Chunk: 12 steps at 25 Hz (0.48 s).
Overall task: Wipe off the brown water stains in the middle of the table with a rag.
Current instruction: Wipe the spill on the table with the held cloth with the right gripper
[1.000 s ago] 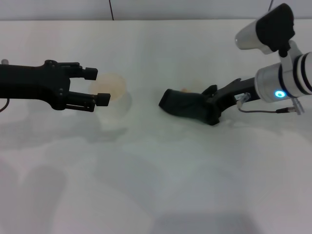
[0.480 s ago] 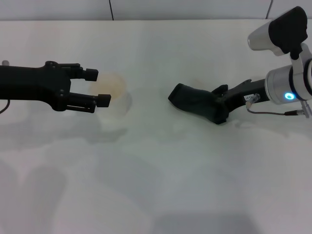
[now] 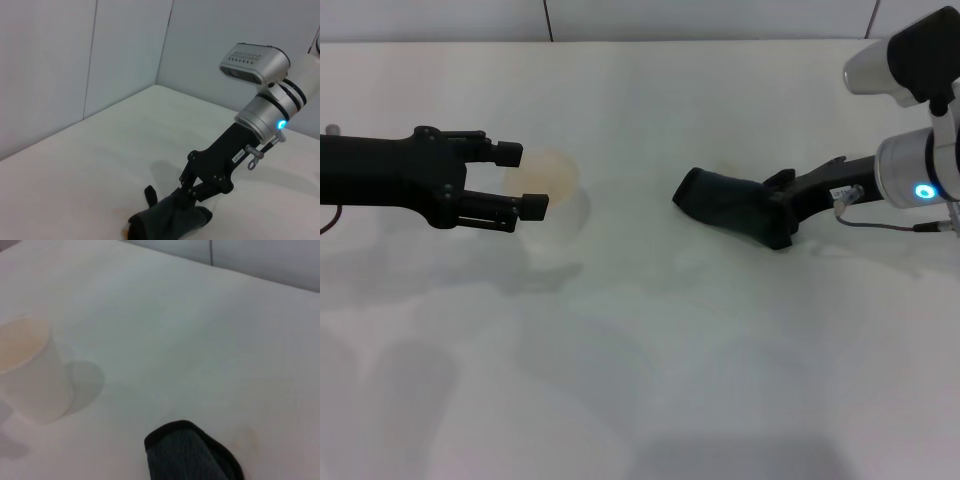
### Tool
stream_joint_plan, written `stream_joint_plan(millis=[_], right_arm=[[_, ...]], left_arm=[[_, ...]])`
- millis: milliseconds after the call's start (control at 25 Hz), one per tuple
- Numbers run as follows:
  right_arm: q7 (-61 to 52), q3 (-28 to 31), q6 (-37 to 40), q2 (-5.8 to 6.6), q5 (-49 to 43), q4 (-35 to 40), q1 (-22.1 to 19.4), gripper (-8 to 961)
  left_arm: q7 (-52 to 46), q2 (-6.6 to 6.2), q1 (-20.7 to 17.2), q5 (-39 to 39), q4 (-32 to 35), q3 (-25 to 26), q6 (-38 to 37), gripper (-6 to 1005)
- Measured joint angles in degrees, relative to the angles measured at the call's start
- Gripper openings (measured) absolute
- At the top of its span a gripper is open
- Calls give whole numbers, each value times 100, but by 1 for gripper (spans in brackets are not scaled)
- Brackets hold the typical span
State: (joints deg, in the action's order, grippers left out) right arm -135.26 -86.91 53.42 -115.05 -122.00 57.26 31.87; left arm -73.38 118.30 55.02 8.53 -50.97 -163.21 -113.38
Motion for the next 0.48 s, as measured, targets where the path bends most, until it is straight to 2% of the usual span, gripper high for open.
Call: stream_joint_plan(millis=[480], right_arm=[[51, 270, 144, 15, -11, 331, -341, 73]], left_arm=[[27, 0, 6, 89, -13, 0, 0, 874]])
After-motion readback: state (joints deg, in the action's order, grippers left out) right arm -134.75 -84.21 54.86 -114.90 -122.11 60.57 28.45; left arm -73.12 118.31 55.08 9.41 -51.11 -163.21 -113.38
